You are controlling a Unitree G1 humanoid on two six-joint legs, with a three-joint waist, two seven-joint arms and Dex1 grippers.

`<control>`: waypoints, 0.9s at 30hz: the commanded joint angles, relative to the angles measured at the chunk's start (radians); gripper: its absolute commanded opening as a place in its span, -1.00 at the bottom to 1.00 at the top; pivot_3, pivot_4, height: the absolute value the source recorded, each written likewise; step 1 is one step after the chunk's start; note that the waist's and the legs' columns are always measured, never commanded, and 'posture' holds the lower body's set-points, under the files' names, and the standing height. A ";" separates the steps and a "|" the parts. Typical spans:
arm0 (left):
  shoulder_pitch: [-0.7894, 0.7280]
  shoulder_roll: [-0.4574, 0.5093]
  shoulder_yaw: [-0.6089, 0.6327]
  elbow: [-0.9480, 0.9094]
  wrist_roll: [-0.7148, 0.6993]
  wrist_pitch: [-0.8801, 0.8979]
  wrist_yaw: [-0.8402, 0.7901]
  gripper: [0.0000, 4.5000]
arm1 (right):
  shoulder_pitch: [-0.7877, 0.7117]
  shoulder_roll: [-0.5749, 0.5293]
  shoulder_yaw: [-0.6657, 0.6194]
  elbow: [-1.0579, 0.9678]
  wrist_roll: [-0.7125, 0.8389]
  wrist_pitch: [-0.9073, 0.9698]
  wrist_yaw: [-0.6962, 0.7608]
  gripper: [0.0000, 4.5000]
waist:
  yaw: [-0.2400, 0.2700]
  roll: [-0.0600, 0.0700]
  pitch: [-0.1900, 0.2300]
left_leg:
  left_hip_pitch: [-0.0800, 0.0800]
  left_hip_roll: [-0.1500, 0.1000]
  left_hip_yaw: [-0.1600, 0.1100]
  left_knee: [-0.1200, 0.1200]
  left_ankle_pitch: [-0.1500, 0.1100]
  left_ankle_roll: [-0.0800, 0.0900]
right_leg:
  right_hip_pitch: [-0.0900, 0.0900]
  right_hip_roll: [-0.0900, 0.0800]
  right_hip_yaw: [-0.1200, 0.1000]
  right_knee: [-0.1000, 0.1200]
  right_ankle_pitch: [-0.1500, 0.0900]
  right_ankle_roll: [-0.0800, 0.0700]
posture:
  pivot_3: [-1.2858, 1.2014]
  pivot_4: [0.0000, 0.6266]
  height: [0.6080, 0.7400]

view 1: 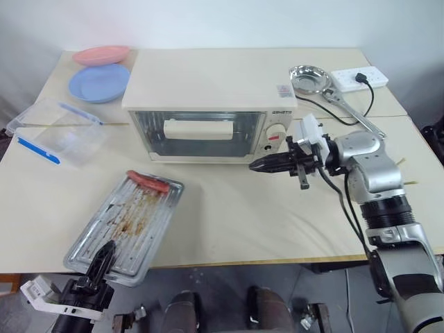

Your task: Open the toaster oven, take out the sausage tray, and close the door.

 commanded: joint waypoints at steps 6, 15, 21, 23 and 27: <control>-0.085 0.155 0.017 0.041 -0.016 0.134 -0.019 -1.00 | 0.072 -0.094 -0.014 -0.072 0.022 -0.037 0.080 0.01 | 0.001 0.000 0.000 | 0.000 0.000 0.000 0.003 0.000 0.000 | 0.000 0.000 0.002 0.003 0.000 -0.001 | 0.03 -0.52 1.00; -0.246 0.338 -0.034 0.159 -0.016 0.325 -0.054 -1.00 | 0.140 -0.147 -0.023 -0.032 0.035 -0.135 0.106 0.99 | 0.001 0.000 0.000 | 0.001 0.000 0.002 0.003 0.000 0.000 | 0.000 0.000 0.003 0.004 0.000 0.000 | 0.03 -0.52 1.00; -0.397 0.428 -0.056 0.274 -0.016 0.423 -0.061 -1.00 | 0.163 -0.132 -0.042 -0.056 0.055 -0.139 0.060 0.99 | 0.002 0.000 0.000 | 0.001 0.000 0.002 0.003 0.000 -0.001 | -0.001 0.000 0.004 0.006 0.000 0.000 | 0.03 -0.52 1.00; -0.478 0.463 -0.071 0.333 -0.016 0.464 -0.067 -1.00 | 0.171 -0.126 -0.049 -0.063 0.064 -0.140 0.051 0.99 | 0.002 0.000 0.000 | 0.001 0.000 0.003 0.003 0.000 -0.001 | -0.001 0.000 0.004 0.006 0.000 0.000 | 0.03 -0.52 1.00; -0.748 0.572 -0.180 0.528 0.000 0.590 -0.105 -1.00 | 0.194 -0.128 -0.057 -0.043 0.067 -0.158 0.067 0.99 | 0.014 0.000 0.000 | 0.002 0.000 0.002 0.003 0.001 -0.002 | -0.001 0.001 0.003 0.008 0.000 0.000 | 0.03 -0.52 1.00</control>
